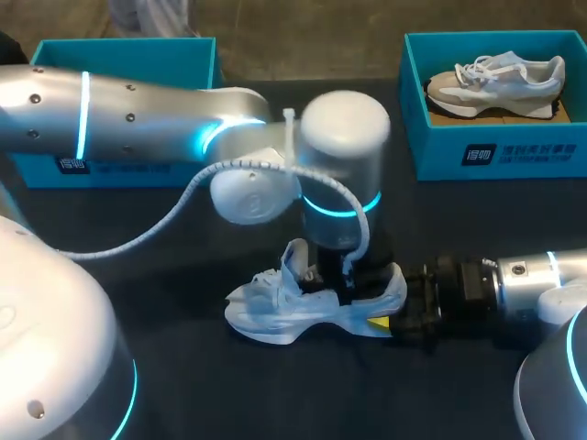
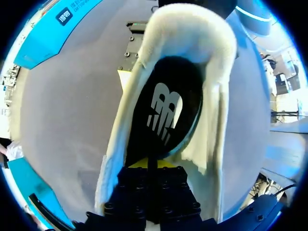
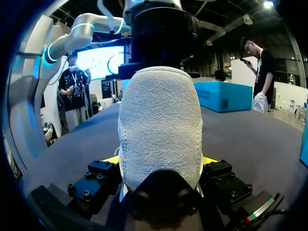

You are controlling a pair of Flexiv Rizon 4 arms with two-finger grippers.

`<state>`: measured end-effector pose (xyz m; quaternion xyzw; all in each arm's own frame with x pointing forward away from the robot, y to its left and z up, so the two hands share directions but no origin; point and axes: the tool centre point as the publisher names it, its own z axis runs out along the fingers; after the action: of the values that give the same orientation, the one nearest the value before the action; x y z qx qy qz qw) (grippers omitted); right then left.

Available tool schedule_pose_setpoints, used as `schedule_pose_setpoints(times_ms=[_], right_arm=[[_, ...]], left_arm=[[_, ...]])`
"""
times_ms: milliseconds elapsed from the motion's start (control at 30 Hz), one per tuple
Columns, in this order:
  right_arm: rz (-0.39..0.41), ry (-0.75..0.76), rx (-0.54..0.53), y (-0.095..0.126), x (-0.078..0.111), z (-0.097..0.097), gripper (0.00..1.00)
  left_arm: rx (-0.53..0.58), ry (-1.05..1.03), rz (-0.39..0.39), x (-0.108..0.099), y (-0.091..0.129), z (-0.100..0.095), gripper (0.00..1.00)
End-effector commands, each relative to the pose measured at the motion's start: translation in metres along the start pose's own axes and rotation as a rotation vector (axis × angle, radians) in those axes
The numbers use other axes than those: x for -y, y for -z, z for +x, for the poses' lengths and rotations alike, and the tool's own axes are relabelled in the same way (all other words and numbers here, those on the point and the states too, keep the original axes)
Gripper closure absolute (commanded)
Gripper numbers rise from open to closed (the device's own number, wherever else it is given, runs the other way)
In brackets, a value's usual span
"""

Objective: Take the shoe out of the shoebox, open the shoe tongue, remove and reinsert the insole, then place the shoe into the shoebox

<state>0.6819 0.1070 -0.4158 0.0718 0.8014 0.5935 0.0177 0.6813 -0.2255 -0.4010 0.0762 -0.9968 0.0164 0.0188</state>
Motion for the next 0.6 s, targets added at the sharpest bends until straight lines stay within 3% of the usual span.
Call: schedule_pose_setpoints(times_ms=[33,600], right_arm=[[0.002,0.0,0.001,-0.002,-0.001,0.002,1.0],[0.002,0.0,0.001,-0.002,-0.001,0.002,1.0]], left_arm=[[-0.089,-0.016,0.097,-0.016,0.011,-0.007,1.0],[-0.297,-0.127,0.276,-0.024,0.038,-0.001,1.0]])
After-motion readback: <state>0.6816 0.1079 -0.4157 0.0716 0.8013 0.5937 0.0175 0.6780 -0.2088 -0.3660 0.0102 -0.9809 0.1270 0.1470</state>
